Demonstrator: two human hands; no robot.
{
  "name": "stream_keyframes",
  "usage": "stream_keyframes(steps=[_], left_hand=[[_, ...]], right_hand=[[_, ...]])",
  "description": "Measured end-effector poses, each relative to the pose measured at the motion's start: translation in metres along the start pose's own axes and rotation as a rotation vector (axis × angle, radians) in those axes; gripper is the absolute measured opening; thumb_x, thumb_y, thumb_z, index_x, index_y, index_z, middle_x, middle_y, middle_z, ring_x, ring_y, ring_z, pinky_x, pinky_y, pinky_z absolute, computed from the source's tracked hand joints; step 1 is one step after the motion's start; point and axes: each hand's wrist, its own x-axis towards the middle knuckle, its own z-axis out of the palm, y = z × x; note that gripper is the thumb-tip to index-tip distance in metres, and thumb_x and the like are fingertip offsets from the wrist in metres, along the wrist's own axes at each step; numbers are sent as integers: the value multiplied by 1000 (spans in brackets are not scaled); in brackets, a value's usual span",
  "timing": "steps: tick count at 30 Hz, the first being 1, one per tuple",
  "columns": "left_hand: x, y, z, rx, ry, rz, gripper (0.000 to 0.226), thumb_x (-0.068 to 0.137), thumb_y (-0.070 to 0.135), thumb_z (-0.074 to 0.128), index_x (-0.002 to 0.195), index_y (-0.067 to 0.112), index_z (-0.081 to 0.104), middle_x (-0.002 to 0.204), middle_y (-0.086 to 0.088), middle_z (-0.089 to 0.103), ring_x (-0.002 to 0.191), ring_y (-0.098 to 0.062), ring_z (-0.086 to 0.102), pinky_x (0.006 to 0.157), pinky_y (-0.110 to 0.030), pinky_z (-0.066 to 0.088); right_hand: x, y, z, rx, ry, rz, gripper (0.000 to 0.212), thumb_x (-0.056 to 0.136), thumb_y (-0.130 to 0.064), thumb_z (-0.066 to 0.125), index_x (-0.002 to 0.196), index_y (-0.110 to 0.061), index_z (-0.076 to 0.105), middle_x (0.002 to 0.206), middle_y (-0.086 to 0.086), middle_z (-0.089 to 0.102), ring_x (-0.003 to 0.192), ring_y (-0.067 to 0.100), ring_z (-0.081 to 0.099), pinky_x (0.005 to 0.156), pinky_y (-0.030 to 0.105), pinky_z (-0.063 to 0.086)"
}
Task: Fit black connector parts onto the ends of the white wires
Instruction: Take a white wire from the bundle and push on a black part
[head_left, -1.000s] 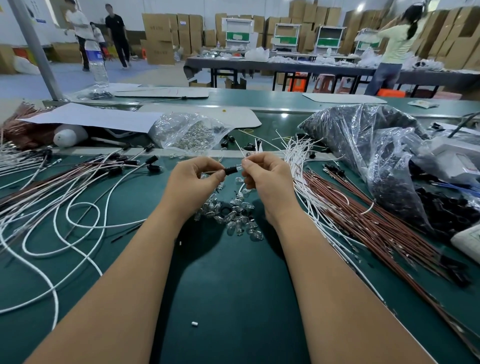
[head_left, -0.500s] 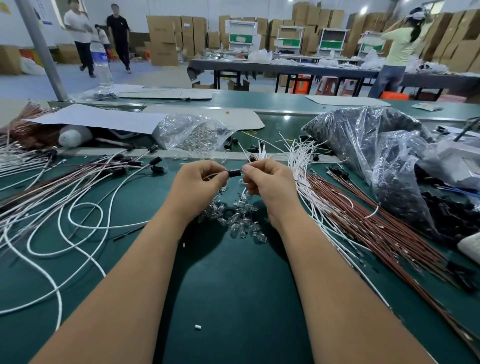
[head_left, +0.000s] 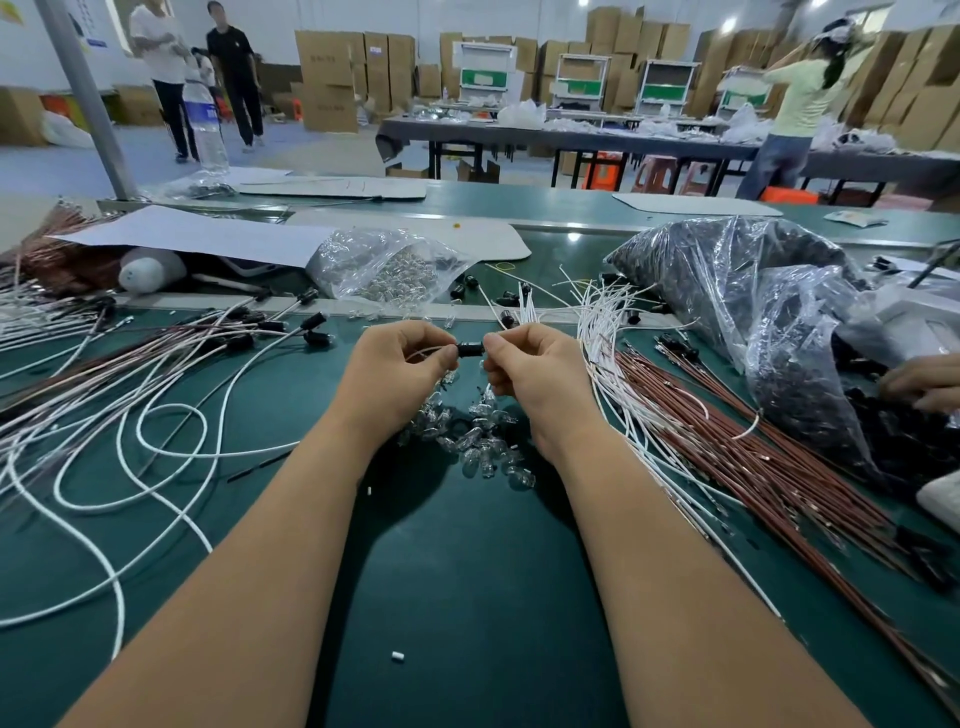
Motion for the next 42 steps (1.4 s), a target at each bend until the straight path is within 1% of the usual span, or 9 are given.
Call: stream_keyframes(steps=[5, 9, 13, 16, 21, 24, 27, 30, 42], left_hand=[[1, 1, -1, -50, 13, -11, 14, 91, 8, 63, 82, 18, 67, 67, 3, 67, 54, -1, 51, 55, -10, 40], [4, 2, -7, -372, -6, -147, 21, 95, 6, 53, 86, 20, 66, 62, 8, 62, 51, -3, 43, 49, -13, 34], [6, 1, -15, -757, -196, -137, 27, 90, 10, 53, 76, 26, 71, 71, 3, 62, 66, -10, 48, 66, -23, 36], [7, 0, -17, -836, -304, -97, 22, 85, 15, 56, 76, 29, 71, 78, 3, 61, 73, -10, 55, 73, -26, 39], [7, -2, -19, -877, -356, -48, 23, 88, 16, 52, 81, 29, 69, 84, 2, 61, 81, -10, 57, 79, -29, 41], [7, -2, -16, -788, -271, -63, 17, 89, 17, 55, 82, 25, 68, 78, 2, 61, 73, -12, 54, 74, -27, 42], [8, -5, -11, -414, -59, -137, 21, 96, 11, 52, 84, 21, 65, 65, 5, 53, 56, -6, 42, 57, -21, 33], [7, -7, -7, -223, -8, -127, 19, 97, 14, 53, 84, 20, 65, 63, 5, 46, 50, -2, 35, 49, -15, 31], [5, -6, -1, -110, 7, -91, 17, 95, 18, 57, 80, 23, 65, 63, 4, 50, 51, -6, 37, 46, -11, 31]], right_hand=[[-1, -3, 2, 48, 1, -28, 13, 90, -9, 64, 77, -10, 63, 62, 0, 62, 55, 8, 55, 54, 20, 47], [-1, -8, 1, 197, 56, -14, 8, 92, -9, 60, 85, -9, 64, 64, -1, 59, 55, 7, 52, 52, 19, 46], [-2, -10, -4, 249, 82, 0, 8, 93, -8, 59, 87, -8, 63, 61, 1, 55, 49, 7, 48, 45, 18, 41], [-3, -10, 0, 214, 41, -28, 7, 92, -9, 62, 92, -3, 65, 58, 1, 55, 47, 7, 47, 45, 18, 40], [-3, -11, 0, 248, 13, -28, 9, 91, -2, 60, 91, -3, 68, 66, 4, 60, 56, 10, 54, 55, 21, 47], [-2, -11, -2, 267, 32, -20, 11, 89, 2, 60, 88, -5, 68, 64, 2, 61, 55, 10, 54, 53, 20, 47], [-3, -12, -3, 272, 28, -10, 6, 89, -3, 62, 86, -6, 67, 63, 2, 60, 56, 11, 53, 52, 20, 46], [-3, -12, -4, 262, 25, -4, 7, 89, -4, 63, 85, -7, 67, 64, 3, 61, 57, 12, 54, 54, 21, 47], [-4, -10, -1, 105, -5, -68, 3, 89, -5, 64, 87, -3, 63, 63, 2, 63, 57, 13, 56, 53, 21, 49]])
